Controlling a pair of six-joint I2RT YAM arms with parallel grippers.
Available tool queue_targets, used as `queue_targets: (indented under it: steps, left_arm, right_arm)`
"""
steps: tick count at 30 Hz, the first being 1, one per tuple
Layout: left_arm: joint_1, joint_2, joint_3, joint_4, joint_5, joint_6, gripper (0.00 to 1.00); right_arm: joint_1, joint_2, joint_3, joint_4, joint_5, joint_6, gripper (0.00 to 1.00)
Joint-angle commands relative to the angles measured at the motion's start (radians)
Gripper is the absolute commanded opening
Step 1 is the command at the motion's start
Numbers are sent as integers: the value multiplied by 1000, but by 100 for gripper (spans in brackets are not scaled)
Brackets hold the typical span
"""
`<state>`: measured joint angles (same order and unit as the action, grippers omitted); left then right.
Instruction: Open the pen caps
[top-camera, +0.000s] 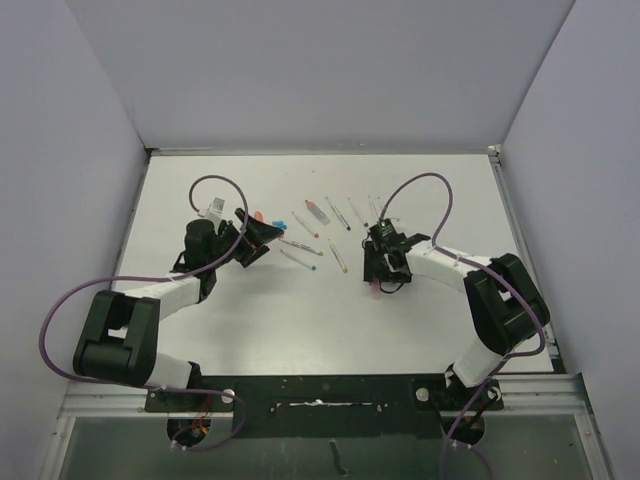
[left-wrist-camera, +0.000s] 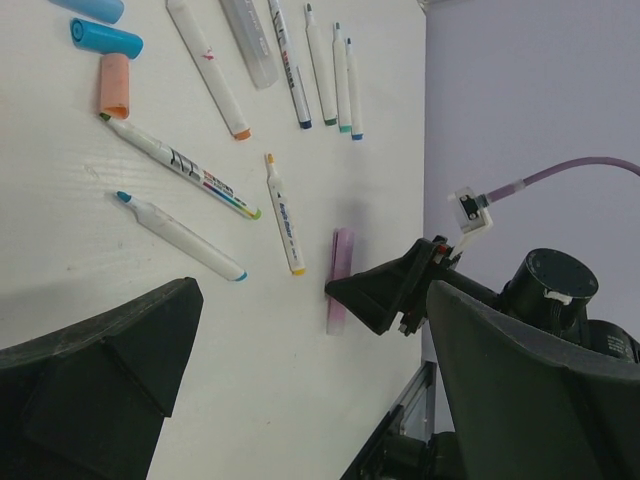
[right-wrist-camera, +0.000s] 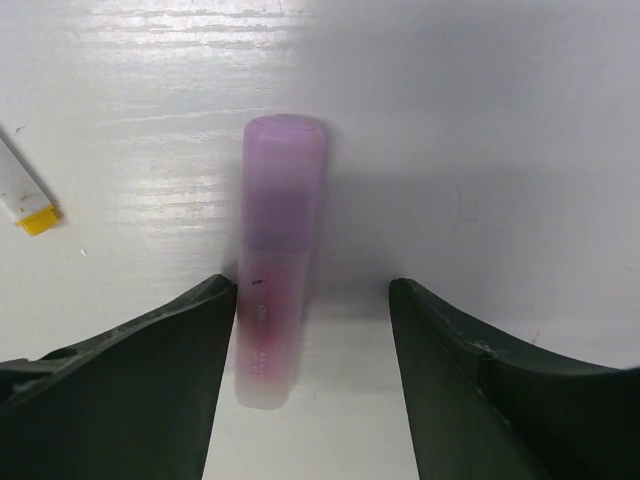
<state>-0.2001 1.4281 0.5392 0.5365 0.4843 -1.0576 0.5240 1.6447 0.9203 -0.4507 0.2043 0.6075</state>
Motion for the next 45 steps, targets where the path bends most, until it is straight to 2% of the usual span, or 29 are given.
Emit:
queue_targets:
  steps: [1, 4, 9, 16, 22, 30, 39, 45]
  left_arm:
    - [-11, 8, 54, 76, -2, 1, 98]
    - [-17, 3, 59, 77, -8, 2, 97]
    - [-41, 13, 76, 86, -18, 2, 98]
    - [-86, 82, 115, 105, -36, 5, 96]
    - [-129, 144, 168, 82, -39, 38, 95]
    - [-180, 247, 241, 103, 20, 46, 89]
    - [-236, 294, 312, 50, 20, 105, 81]
    - [-249, 306, 320, 43, 3, 115, 78]
  right_arm:
    - [-5, 1, -4, 14, -62, -13, 59]
    - [-4, 25, 2, 30, -85, -17, 49]
    - [-4, 58, 17, 47, -119, -27, 38]
    - [-3, 93, 53, 64, -151, -63, 5]
    - [11, 13, 73, 151, -178, -187, 3]
    - [15, -48, 127, 259, -370, -337, 0]
    - [21, 6, 198, 330, -580, -361, 0]
    - [36, 26, 233, 343, -645, -363, 0]
